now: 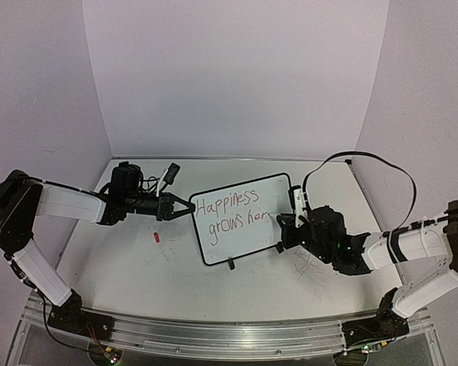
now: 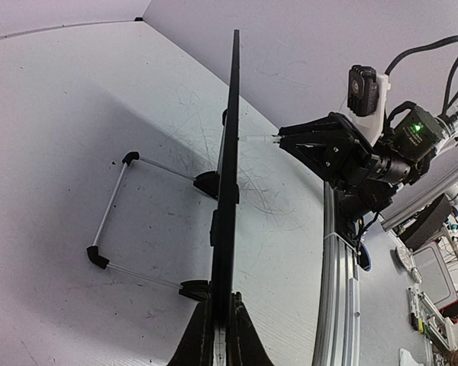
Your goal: Write a sentence on the whiteboard
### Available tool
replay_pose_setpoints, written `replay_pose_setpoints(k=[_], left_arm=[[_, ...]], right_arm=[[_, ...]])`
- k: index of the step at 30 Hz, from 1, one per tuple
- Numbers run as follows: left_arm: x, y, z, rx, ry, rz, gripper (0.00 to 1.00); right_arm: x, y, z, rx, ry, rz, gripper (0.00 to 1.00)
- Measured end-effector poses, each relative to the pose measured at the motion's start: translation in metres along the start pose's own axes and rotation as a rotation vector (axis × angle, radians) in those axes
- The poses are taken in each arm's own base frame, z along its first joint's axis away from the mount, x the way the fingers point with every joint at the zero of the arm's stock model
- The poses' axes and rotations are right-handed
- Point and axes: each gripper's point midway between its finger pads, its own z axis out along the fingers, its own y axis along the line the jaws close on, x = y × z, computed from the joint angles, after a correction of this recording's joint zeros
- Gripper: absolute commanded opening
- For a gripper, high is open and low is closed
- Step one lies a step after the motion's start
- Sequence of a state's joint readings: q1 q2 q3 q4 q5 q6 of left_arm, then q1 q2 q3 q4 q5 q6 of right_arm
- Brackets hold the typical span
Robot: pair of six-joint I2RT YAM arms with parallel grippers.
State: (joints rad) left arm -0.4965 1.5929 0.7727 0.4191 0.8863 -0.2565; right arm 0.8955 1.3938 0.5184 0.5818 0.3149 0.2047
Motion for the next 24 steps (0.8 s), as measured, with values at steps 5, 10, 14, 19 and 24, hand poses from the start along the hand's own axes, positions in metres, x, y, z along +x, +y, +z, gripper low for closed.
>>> replay_pose_setpoints(k=[5, 10, 14, 19, 24], left_arm=[[0.0000, 0.0001, 0.0000, 0.000, 0.000, 0.000, 0.00], [0.0000, 0.0000, 0.0000, 0.000, 0.000, 0.000, 0.00], [0.0000, 0.0000, 0.0000, 0.000, 0.000, 0.000, 0.00], [0.0000, 0.0000, 0.0000, 0.000, 0.000, 0.000, 0.00], [0.0000, 0.0000, 0.0000, 0.000, 0.000, 0.000, 0.00]], right_arm=[[-0.0028, -0.0048, 0.0003, 0.031, -0.009, 0.014, 0.00], [-0.0034, -0.0095, 0.0001, 0.058, -0.014, 0.024, 0.00], [-0.0040, -0.0098, 0.0001, 0.060, -0.016, 0.026, 0.00], [-0.0071, -0.0088, 0.0001, 0.056, -0.029, 0.026, 0.00], [-0.0106, -0.0073, 0.0003, 0.049, -0.042, 0.023, 0.00]])
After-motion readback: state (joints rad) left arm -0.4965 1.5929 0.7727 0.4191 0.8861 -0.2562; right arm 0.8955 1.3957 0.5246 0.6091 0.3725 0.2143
